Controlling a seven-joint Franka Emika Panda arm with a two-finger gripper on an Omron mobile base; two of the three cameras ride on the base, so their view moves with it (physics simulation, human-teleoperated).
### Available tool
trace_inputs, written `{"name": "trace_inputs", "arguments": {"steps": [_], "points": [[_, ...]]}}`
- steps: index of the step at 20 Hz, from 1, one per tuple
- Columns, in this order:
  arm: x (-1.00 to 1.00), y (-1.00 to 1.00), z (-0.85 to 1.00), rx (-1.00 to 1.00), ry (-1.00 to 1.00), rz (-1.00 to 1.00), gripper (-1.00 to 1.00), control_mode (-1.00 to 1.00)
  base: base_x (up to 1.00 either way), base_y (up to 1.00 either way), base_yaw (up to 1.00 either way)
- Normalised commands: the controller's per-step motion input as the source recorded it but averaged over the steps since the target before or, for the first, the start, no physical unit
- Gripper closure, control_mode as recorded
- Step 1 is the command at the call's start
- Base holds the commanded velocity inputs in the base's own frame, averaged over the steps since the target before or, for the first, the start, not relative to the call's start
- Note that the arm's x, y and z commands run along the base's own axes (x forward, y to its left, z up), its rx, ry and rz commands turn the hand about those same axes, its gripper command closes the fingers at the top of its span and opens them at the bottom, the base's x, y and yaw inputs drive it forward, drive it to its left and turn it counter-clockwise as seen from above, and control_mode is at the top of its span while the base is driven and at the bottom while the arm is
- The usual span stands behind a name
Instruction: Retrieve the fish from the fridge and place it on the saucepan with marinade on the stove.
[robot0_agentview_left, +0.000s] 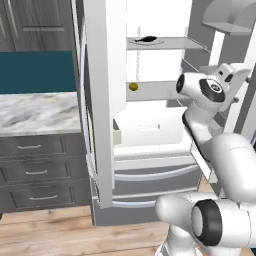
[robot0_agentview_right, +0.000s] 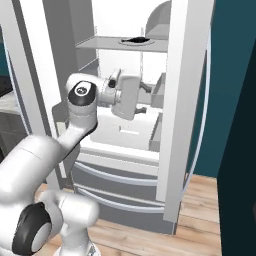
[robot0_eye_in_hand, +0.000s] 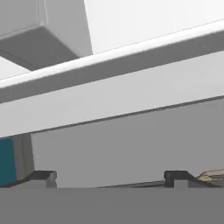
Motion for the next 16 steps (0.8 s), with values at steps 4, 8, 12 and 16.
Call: {"name": "trace_inputs", "arguments": {"steps": [4, 8, 12, 16], "points": [[-0.72, 0.99, 0.18, 0.06, -0.16, 0.03, -1.00, -1.00, 0.00, 0.00, 0.00], [-0.49, 0.99, 0.00, 0.22, -0.27, 0.09, -1.00, -1.00, 0.00, 0.00, 0.00], [-0.56, 0.78, 0.00, 0.38, -0.42, 0.18, -1.00, -1.00, 0.00, 0.00, 0.00], [-0.55, 0.45, -0.01, 0.47, -0.47, 0.28, -1.00, -1.00, 0.00, 0.00, 0.00]]}}
